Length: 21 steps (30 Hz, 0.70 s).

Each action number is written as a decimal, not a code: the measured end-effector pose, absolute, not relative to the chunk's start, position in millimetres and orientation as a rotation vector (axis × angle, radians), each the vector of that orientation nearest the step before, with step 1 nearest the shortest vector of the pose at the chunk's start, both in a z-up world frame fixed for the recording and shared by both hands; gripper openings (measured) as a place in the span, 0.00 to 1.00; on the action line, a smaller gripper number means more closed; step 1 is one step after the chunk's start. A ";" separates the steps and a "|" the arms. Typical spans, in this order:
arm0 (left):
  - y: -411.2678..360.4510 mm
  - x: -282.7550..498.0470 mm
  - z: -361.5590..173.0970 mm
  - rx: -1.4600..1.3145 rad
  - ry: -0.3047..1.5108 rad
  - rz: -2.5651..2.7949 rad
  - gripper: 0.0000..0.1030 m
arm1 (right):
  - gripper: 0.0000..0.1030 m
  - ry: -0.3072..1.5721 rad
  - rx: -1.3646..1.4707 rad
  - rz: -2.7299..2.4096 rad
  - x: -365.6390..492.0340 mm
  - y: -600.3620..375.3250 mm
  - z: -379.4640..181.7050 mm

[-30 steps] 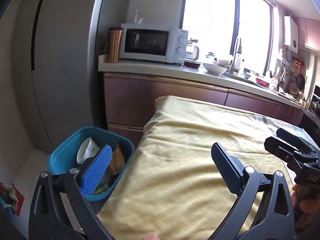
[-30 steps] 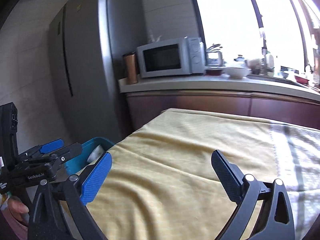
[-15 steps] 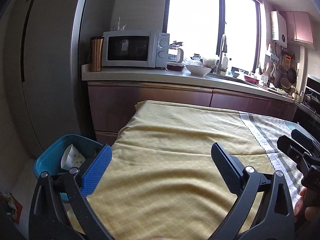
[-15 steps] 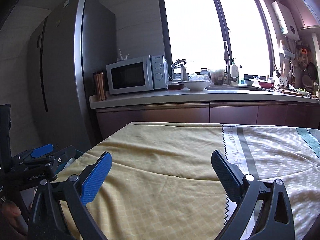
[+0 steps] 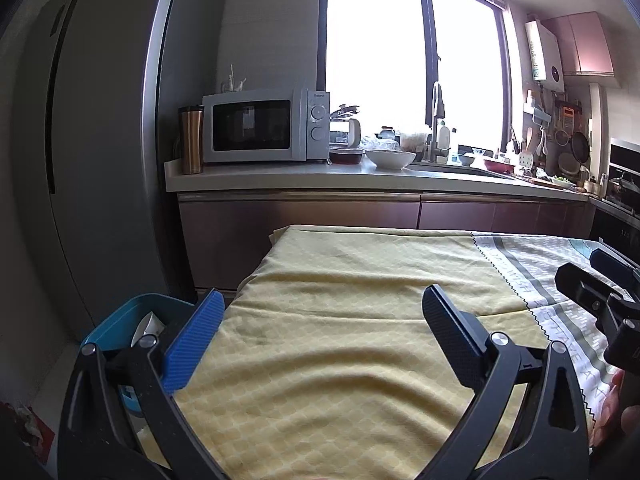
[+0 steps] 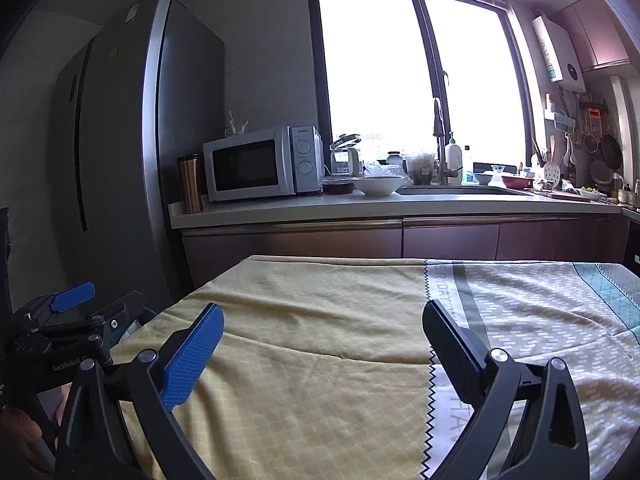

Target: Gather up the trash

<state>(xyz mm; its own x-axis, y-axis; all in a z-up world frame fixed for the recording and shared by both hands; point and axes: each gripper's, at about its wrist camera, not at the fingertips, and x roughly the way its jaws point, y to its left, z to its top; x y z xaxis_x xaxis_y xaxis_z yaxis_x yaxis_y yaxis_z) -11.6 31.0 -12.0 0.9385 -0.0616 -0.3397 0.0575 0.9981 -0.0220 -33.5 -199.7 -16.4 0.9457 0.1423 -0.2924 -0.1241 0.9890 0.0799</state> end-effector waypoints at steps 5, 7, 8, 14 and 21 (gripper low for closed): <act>29.5 -14.5 -11.1 -0.008 0.335 -0.063 0.95 | 0.93 0.292 0.067 0.125 -37.1 -203.4 -14.5; 29.2 -15.0 -10.9 -0.008 0.334 -0.063 0.95 | 0.93 0.290 0.069 0.124 -38.2 -204.5 -14.4; 29.2 -15.2 -10.7 -0.009 0.333 -0.062 0.95 | 0.93 0.289 0.069 0.123 -38.3 -204.4 -14.6; 28.3 -17.7 -8.5 -0.001 0.320 -0.056 0.95 | 0.93 0.285 0.076 0.124 -41.1 -209.6 -14.2; 26.8 -20.4 -5.1 0.002 0.306 -0.050 0.95 | 0.93 0.284 0.074 0.123 -40.7 -211.9 -13.3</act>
<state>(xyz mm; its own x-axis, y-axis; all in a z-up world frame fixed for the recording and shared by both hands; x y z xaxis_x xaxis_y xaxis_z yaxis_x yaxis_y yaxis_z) -20.4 26.8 -5.1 0.9523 -0.0488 -0.3012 0.0494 0.9988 -0.0056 -40.7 -211.9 -13.3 0.9526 0.1311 -0.2746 -0.1104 0.9898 0.0899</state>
